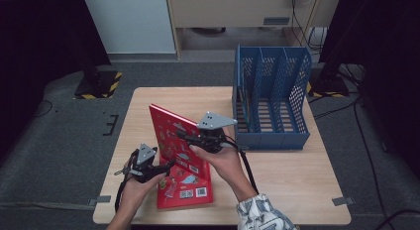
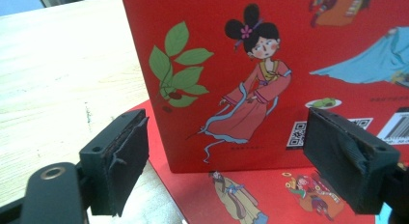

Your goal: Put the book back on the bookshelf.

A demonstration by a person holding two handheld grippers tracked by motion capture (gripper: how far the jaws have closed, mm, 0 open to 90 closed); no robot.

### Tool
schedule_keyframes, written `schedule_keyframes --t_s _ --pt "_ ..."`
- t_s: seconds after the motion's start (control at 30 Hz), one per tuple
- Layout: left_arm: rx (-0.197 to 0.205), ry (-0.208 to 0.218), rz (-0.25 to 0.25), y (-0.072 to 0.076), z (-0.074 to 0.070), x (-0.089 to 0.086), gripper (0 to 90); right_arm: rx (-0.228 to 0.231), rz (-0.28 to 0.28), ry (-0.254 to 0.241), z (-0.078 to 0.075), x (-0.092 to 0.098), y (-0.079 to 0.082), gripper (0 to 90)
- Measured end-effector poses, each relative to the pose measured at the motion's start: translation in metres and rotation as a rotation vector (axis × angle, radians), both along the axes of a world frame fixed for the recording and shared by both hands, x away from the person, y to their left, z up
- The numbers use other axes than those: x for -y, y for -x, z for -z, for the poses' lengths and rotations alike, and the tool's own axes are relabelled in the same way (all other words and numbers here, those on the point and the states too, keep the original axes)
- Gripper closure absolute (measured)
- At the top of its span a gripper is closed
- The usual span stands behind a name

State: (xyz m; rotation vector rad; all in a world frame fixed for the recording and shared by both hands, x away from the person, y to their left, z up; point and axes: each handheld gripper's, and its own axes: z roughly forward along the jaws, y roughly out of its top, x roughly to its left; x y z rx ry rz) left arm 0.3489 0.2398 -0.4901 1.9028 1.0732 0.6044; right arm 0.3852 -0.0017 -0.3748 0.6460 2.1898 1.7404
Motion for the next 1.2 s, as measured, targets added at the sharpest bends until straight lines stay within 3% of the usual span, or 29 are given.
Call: schedule_keyframes --t_s 0.1,0.2,0.43,0.7,0.93,1.2 --pt "0.008 -0.025 0.012 0.004 -0.003 -0.003 15.2 0.001 0.002 -0.002 0.0 -0.001 -0.001 67.0" --pt "0.016 -0.077 0.02 0.01 -0.006 -0.011 15.0 0.0 0.004 -0.005 -0.001 -0.001 -0.002 68.8" --pt "-0.002 -0.146 -0.003 0.015 -0.008 -0.038 14.7 0.001 0.014 -0.008 -0.001 -0.003 -0.004 71.0" --pt "-0.037 -0.119 -0.053 0.01 -0.004 -0.06 14.8 -0.031 -0.005 -0.039 -0.001 -0.002 -0.006 78.7" --pt "-0.039 -0.119 -0.079 0.008 -0.003 -0.067 14.8 -0.001 0.014 -0.035 -0.004 0.001 -0.001 79.6" --pt "-0.063 -0.124 -0.118 0.002 0.003 -0.081 14.7 0.02 0.059 -0.043 -0.009 0.017 0.0 79.8"
